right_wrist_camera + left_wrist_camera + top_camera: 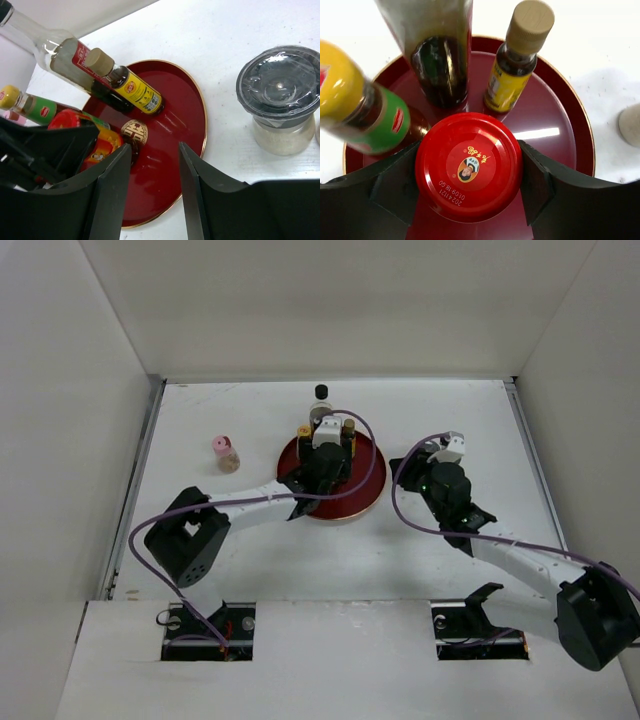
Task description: Organize the condiment bottles
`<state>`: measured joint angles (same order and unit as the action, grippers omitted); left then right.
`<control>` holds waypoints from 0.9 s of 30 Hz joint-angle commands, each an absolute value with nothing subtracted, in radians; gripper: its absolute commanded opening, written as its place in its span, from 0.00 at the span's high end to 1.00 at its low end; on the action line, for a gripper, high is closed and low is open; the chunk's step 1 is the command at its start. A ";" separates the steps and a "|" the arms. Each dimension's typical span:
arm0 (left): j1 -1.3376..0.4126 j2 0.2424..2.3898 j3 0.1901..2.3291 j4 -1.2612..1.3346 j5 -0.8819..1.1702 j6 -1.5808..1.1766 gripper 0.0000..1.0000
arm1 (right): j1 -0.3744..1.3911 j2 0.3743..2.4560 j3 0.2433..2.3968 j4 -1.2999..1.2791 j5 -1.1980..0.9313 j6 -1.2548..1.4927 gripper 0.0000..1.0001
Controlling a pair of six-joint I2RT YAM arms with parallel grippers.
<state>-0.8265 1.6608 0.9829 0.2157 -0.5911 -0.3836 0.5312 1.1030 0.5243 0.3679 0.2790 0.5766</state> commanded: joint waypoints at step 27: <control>-0.780 1.140 0.823 0.212 -0.647 -0.385 0.22 | 0.535 1.117 0.534 0.422 0.259 0.588 0.72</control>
<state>-0.8700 1.2339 0.9047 0.3092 -0.6014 -0.3332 0.5312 1.1206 0.5236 0.3683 0.2687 0.5812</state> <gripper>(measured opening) 0.792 0.340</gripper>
